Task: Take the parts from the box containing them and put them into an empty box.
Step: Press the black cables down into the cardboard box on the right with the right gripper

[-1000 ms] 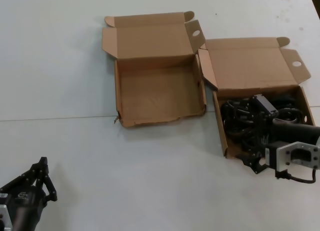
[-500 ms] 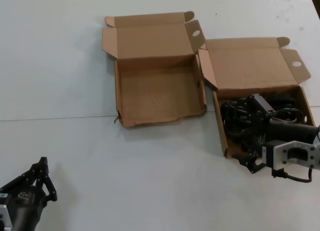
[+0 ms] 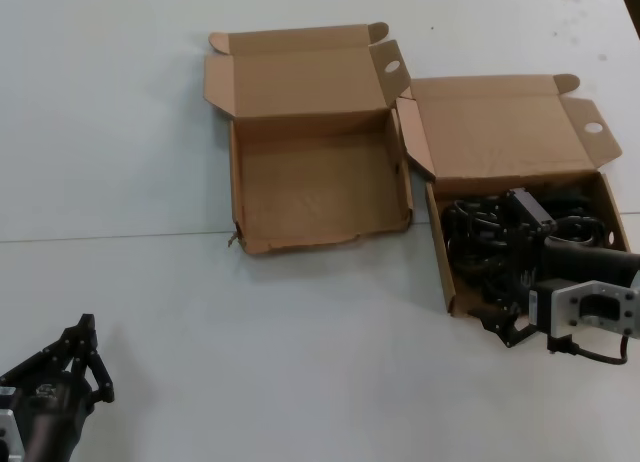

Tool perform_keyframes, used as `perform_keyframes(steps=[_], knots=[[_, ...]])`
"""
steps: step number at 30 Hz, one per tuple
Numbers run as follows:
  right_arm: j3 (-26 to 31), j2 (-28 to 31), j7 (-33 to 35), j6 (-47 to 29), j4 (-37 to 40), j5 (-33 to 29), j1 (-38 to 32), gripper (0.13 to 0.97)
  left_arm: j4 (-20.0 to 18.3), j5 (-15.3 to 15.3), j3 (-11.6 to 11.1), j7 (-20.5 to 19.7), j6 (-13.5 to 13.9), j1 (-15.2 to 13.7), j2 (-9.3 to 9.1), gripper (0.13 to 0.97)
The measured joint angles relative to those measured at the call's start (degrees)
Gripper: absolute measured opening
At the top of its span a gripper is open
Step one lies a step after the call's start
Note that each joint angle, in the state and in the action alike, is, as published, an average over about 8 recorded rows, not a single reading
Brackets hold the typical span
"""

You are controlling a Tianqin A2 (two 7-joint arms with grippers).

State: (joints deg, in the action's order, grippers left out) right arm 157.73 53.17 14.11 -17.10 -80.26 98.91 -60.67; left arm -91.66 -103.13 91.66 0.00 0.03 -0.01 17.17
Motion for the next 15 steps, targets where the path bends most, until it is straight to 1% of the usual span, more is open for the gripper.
perform_keyframes(steps=[15], knots=[[0.0,0.1,0.0,-0.4,-0.2,-0.1,-0.4,0.966,0.0,0.0,0.0,0.0,0.0,0.0,0.0,0.156]])
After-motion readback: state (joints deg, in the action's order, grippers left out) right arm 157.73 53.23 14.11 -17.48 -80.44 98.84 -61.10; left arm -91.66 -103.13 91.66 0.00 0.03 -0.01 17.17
